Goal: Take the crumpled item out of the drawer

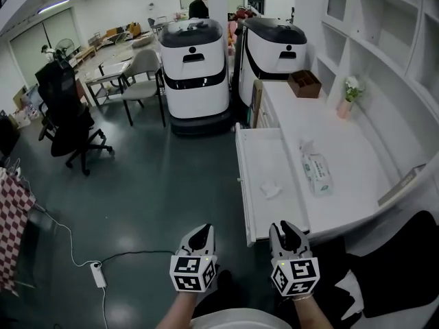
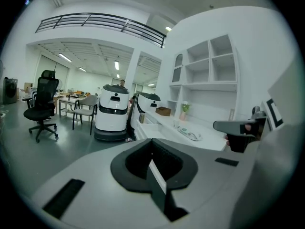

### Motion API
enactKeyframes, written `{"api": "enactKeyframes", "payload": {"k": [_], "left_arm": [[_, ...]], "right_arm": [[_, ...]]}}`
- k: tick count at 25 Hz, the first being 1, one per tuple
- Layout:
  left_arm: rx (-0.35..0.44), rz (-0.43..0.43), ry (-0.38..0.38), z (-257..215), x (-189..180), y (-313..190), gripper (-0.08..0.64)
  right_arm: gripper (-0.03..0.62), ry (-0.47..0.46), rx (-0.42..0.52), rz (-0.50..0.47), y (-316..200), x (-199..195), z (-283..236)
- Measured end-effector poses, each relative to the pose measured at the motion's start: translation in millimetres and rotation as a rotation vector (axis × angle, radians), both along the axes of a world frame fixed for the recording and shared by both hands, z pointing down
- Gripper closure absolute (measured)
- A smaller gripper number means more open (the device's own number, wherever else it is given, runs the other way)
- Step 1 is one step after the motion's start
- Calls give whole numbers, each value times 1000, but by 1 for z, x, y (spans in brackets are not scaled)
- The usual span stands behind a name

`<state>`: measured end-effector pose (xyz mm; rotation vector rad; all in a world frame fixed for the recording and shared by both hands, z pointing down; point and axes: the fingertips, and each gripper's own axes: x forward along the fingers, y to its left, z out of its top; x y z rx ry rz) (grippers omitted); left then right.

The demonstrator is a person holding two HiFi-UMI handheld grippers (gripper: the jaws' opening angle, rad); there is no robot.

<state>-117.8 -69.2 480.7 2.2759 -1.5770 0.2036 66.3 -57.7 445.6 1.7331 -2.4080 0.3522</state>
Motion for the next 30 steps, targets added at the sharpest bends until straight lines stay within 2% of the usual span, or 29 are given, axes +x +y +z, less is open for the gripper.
{"api": "enactKeyframes", "payload": {"k": [8, 17, 30], "left_arm": [[-6, 42, 14, 0, -11, -49, 566], [-17, 85, 19, 5, -18, -72, 566], [-54, 112, 15, 15, -11, -98, 566]], "right_arm": [[508, 26, -6, 67, -39, 1, 1], [490, 43, -39, 136, -55, 8, 12], [449, 53, -134, 149, -84, 19, 42]]}}
